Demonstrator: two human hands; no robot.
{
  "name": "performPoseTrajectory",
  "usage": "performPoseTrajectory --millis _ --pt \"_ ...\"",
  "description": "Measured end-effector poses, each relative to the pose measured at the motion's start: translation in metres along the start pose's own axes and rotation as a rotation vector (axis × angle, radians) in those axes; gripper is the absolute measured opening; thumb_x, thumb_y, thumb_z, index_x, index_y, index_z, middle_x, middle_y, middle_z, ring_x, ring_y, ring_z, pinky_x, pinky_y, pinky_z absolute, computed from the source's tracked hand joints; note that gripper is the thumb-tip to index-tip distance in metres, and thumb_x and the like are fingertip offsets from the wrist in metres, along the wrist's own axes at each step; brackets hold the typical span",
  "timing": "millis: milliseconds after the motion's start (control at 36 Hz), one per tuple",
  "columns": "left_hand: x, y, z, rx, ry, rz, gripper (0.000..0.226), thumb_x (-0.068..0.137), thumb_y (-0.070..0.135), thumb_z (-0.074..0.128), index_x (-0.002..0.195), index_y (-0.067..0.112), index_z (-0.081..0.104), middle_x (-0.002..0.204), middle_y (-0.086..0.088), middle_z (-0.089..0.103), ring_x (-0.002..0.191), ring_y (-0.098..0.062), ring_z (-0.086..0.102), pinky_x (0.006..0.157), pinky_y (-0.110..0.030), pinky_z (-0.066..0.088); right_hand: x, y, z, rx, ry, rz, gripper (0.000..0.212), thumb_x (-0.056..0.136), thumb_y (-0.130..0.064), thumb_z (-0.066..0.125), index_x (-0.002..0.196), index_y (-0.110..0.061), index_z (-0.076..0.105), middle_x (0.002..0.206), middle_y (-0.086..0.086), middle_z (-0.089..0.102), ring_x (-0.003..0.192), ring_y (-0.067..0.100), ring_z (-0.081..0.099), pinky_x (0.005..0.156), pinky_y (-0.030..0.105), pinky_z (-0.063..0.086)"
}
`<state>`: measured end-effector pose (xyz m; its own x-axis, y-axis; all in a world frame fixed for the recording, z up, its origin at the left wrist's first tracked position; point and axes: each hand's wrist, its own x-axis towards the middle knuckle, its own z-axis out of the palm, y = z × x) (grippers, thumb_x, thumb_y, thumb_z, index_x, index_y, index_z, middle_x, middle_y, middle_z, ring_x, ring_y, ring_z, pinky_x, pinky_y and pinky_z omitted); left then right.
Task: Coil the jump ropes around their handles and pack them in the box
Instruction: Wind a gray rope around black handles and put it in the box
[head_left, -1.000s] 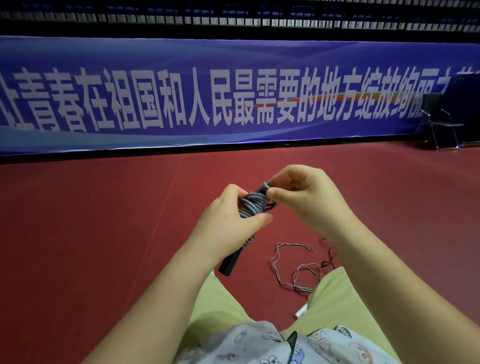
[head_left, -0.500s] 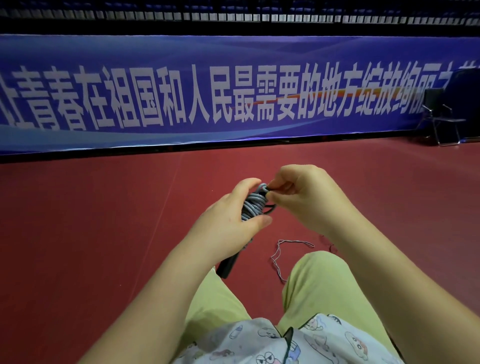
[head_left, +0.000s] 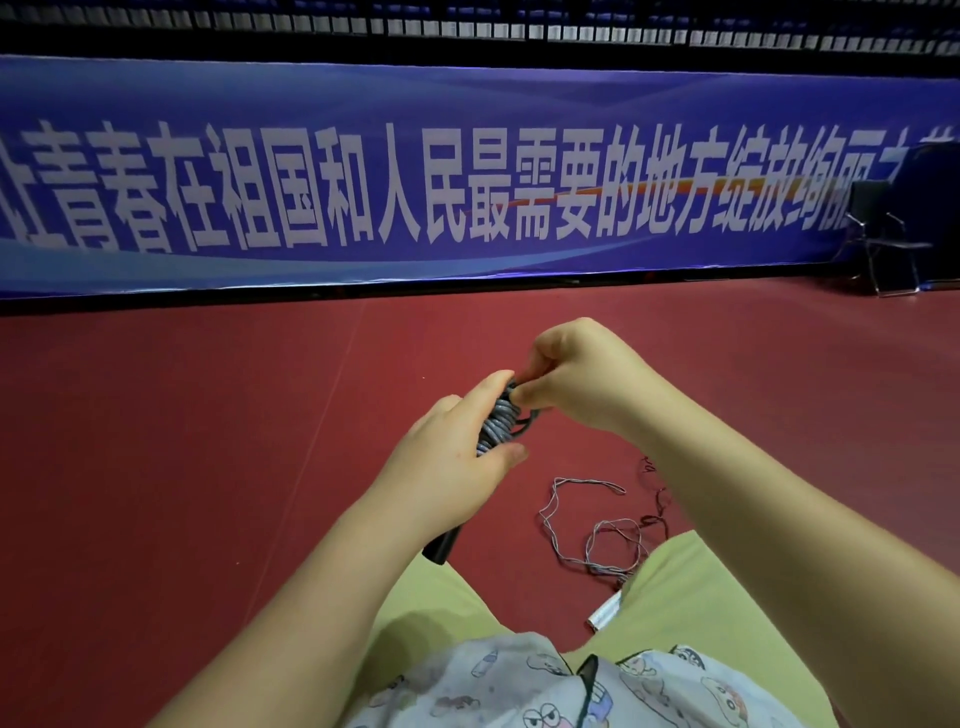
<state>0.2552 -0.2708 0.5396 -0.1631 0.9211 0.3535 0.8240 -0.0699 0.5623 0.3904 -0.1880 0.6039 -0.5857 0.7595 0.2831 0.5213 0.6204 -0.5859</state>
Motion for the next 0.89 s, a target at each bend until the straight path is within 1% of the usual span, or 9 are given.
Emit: performPoseTrajectory --millis 167,278,361,417,500,611,750,806,889 --pt "0.005 -0.005 -0.004 0.028 -0.009 -0.026 0.066 0.089 0.040 0.059 0.146 0.047 0.025 0.121 0.005 0.048 0.115 -0.015 0.048 0.097 -0.035 0.041 0.004 0.012 0.020 0.258 0.084 0.058 0.014 0.078 -0.014 0.075 0.069 -0.015 0.064 0.062 -0.001 0.064 0.056 0.012 0.054 0.054 0.025 0.042" --pt "0.006 -0.004 -0.006 0.025 -0.032 -0.026 0.065 0.090 0.038 0.057 0.145 0.049 0.025 0.113 0.005 0.047 0.110 -0.014 0.050 0.094 -0.032 0.041 0.004 0.023 0.030 0.390 0.130 0.065 0.011 0.078 -0.012 0.075 0.073 -0.013 0.064 0.067 0.004 0.067 0.061 0.015 0.058 0.064 0.037 0.051" --pt "0.007 -0.005 -0.008 0.050 -0.048 -0.017 0.064 0.091 0.039 0.057 0.145 0.050 0.024 0.113 0.005 0.047 0.108 -0.014 0.049 0.091 -0.030 0.040 0.004 0.030 0.033 0.510 0.123 0.075 0.015 0.078 -0.011 0.077 0.084 -0.015 0.065 0.074 0.007 0.067 0.066 0.016 0.063 0.076 0.042 0.056" --pt "0.008 -0.006 -0.008 0.050 -0.057 -0.013 0.064 0.091 0.039 0.056 0.145 0.051 0.024 0.113 0.005 0.047 0.107 -0.013 0.050 0.090 -0.031 0.041 0.004 0.032 0.034 0.540 0.100 0.058 0.017 0.080 -0.010 0.076 0.091 -0.018 0.067 0.077 0.004 0.067 0.069 0.015 0.064 0.076 0.041 0.056" --pt "0.006 -0.007 -0.010 0.035 -0.074 0.006 0.064 0.091 0.039 0.056 0.144 0.053 0.023 0.113 0.006 0.047 0.106 -0.011 0.050 0.089 -0.030 0.042 0.002 0.032 0.033 0.476 0.085 0.003 0.010 0.081 -0.014 0.075 0.087 -0.022 0.071 0.079 0.002 0.072 0.072 0.012 0.066 0.074 0.037 0.056" --pt "0.001 -0.005 -0.014 -0.013 -0.084 0.039 0.065 0.091 0.036 0.057 0.144 0.053 0.023 0.120 0.007 0.048 0.110 -0.009 0.048 0.090 -0.027 0.038 -0.001 0.029 0.025 0.305 0.078 -0.094 0.007 0.084 -0.021 0.073 0.081 -0.024 0.069 0.072 -0.002 0.069 0.058 0.003 0.057 0.058 0.026 0.045" --pt "-0.004 0.003 -0.014 -0.062 -0.070 0.064 0.066 0.091 0.035 0.058 0.144 0.053 0.024 0.127 0.010 0.048 0.114 -0.004 0.046 0.091 -0.021 0.037 -0.004 0.025 0.012 0.183 0.068 -0.163 0.006 0.085 -0.022 0.072 0.084 -0.017 0.069 0.077 0.005 0.070 0.068 0.024 0.064 0.067 0.041 0.052" --pt "-0.007 0.006 -0.011 -0.146 -0.023 0.055 0.063 0.089 0.034 0.061 0.141 0.051 0.029 0.130 0.013 0.049 0.116 -0.004 0.048 0.097 -0.027 0.040 -0.004 0.022 0.008 0.177 0.084 -0.191 0.010 0.086 -0.024 0.070 0.081 -0.015 0.068 0.073 0.004 0.068 0.062 0.016 0.057 0.062 0.037 0.050" --pt "-0.012 0.013 -0.008 -0.239 0.046 0.009 0.051 0.085 0.038 0.064 0.127 0.044 0.035 0.108 0.016 0.058 0.096 -0.011 0.061 0.090 -0.040 0.049 -0.004 0.016 0.001 0.133 0.073 -0.199 0.017 0.088 -0.029 0.068 0.075 -0.019 0.064 0.064 -0.004 0.060 0.054 0.005 0.047 0.054 0.026 0.040"
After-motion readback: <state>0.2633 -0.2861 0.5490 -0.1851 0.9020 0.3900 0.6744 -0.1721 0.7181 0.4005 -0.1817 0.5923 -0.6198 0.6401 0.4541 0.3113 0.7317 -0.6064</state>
